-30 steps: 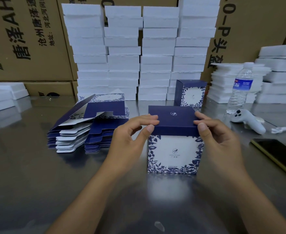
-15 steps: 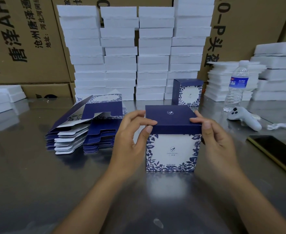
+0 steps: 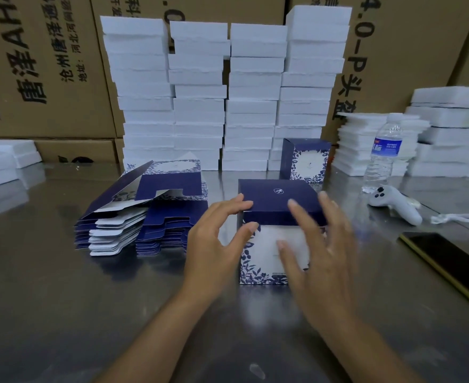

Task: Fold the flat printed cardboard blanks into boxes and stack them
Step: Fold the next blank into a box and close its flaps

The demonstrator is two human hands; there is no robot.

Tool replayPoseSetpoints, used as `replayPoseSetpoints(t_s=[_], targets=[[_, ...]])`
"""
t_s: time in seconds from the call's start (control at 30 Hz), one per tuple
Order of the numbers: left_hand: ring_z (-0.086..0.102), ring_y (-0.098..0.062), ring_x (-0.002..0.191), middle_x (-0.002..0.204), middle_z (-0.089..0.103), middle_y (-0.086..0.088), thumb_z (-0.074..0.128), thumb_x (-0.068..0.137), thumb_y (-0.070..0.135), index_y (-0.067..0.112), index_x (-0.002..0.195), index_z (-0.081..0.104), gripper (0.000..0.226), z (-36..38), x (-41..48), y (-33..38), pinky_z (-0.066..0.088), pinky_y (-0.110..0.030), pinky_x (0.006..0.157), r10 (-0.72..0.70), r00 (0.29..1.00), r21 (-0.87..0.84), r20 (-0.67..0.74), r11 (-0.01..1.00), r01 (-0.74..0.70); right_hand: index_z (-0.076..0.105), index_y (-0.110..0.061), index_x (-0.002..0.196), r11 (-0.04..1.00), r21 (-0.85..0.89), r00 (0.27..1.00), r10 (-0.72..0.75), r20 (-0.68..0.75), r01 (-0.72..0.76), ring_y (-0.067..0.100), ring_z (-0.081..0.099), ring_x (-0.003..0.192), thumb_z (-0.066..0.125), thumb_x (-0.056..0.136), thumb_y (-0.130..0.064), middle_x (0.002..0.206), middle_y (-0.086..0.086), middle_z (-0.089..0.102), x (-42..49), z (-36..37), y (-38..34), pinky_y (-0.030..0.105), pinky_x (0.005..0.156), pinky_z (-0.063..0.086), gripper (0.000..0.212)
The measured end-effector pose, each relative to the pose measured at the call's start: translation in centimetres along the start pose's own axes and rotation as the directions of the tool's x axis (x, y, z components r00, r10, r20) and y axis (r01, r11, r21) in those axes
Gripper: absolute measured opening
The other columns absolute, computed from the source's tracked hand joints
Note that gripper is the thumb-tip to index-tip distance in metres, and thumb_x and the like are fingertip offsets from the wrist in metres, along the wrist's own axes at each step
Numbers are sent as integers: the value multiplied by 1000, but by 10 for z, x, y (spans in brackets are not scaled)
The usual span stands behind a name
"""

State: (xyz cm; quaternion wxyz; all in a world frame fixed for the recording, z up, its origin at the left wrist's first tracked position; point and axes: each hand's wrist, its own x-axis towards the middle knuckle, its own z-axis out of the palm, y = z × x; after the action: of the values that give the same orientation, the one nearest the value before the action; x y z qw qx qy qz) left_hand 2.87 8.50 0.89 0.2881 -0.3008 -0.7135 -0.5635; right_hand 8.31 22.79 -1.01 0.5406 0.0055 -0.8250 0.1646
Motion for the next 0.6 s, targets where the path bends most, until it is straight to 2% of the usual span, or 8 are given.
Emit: replayPoseSetpoints(t_s=[0.1, 0.17, 0.23, 0.27, 0.33, 0.43, 0.5, 0.6], targets=[[46, 13, 119, 126, 56, 19, 68, 85, 13, 41, 114, 56, 42, 7, -4, -4, 38, -9, 97, 5, 1000, 0, -27, 1000, -5, 29, -34, 143, 992, -117, 986, 57, 157, -38, 32, 7, 141, 79, 71, -41, 155, 12, 19, -3, 3, -8, 73, 97, 27, 88], [40, 13, 126, 136, 48, 23, 61, 91, 15, 49, 124, 45, 50, 14, -10, -6, 39, -16, 102, -21, 1000, -5, -10, 1000, 21, -4, -44, 146, 980, -183, 940, 134, 313, -79, 26, -16, 142, 70, 71, -55, 158, 6, -13, -2, 8, -9, 70, 102, 17, 107], [31, 14, 131, 141, 37, 32, 54, 93, 24, 58, 129, 33, 54, 22, -14, -8, 34, -8, 102, -36, 997, -1, 62, 999, 36, -35, -48, 134, 965, -235, 891, 205, 404, -115, 20, -37, 136, 56, 76, -65, 147, -3, -41, 0, 17, -5, 65, 108, 8, 109], [27, 16, 132, 143, 32, 35, 51, 92, 29, 63, 130, 28, 56, 25, -15, -8, 29, -1, 99, -56, 993, -4, 104, 998, 57, -40, -47, 129, 959, -247, 880, 232, 414, -137, 18, -42, 133, 52, 77, -67, 143, -5, -47, 3, 21, -2, 64, 110, 6, 107], [22, 19, 132, 144, 27, 38, 46, 92, 34, 69, 131, 19, 58, 29, -15, -10, 23, 6, 94, -117, 976, -14, 183, 992, 122, -40, -47, 128, 953, -244, 868, 269, 418, -178, 16, -44, 131, 54, 78, -66, 142, -6, -48, 13, 31, 4, 62, 111, 3, 108], [29, 21, 126, 123, 35, 53, 45, 96, 37, 68, 130, 22, 51, 32, -13, -20, 24, 2, 95, -229, 945, 28, 232, 973, 229, -31, -47, 133, 943, -246, 849, 312, 426, -223, 17, -40, 134, 62, 75, -63, 141, -5, -48, 30, 51, 15, 60, 111, 5, 111], [37, 13, 125, 120, 43, 45, 51, 95, 30, 61, 118, 37, 41, 34, -10, -29, 29, -7, 98, -323, 928, 61, 184, 946, 317, -29, -48, 133, 940, -257, 851, 319, 418, -226, 20, -30, 139, 64, 71, -65, 146, -1, -42, 41, 65, 26, 58, 112, 9, 113], [57, 1, 109, 112, 64, 21, 57, 91, 11, 39, 96, 51, 29, 34, -6, -42, 41, -22, 98, -541, 830, 5, 137, 838, 546, -14, -45, 143, 935, -252, 850, 335, 406, -248, 23, -9, 145, 67, 71, -63, 154, 3, -25, 60, 90, 48, 54, 112, 21, 110]])
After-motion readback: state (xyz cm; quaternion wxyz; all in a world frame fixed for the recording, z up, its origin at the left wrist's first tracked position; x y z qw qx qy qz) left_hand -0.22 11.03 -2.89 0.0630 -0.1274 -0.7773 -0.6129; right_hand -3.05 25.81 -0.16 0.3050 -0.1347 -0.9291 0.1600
